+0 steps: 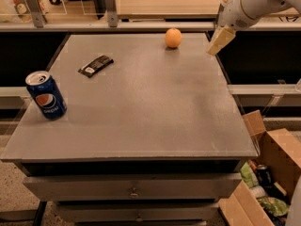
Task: Pick orange
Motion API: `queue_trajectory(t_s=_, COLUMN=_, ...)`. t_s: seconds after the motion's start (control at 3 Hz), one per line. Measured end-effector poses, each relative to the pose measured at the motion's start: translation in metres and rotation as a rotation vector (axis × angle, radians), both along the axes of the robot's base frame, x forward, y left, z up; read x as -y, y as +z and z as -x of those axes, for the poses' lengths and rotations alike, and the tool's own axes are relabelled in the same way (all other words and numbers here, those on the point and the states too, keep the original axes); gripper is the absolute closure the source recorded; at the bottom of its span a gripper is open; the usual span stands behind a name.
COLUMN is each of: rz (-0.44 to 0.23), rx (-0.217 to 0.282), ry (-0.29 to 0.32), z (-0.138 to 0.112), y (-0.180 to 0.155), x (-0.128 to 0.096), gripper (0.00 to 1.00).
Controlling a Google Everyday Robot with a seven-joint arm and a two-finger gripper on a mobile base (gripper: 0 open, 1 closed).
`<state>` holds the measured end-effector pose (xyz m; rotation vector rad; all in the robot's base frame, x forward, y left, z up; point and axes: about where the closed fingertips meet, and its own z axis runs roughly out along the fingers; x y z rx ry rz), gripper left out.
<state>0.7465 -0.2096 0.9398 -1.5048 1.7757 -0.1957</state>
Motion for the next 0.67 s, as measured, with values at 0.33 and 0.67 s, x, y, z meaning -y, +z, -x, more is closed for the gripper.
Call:
queue_trajectory(t_s=0.33, rz=-0.113, rx=0.038, ry=0.041, z=-0.009, y=-0.002, x=-0.008, gripper=0.00)
queue_trajectory(t_s=0.67, rz=-0.254, rx=0.063, ry=0.059, z=-0.026, y=-0.006, x=-0.022, gripper=0.00)
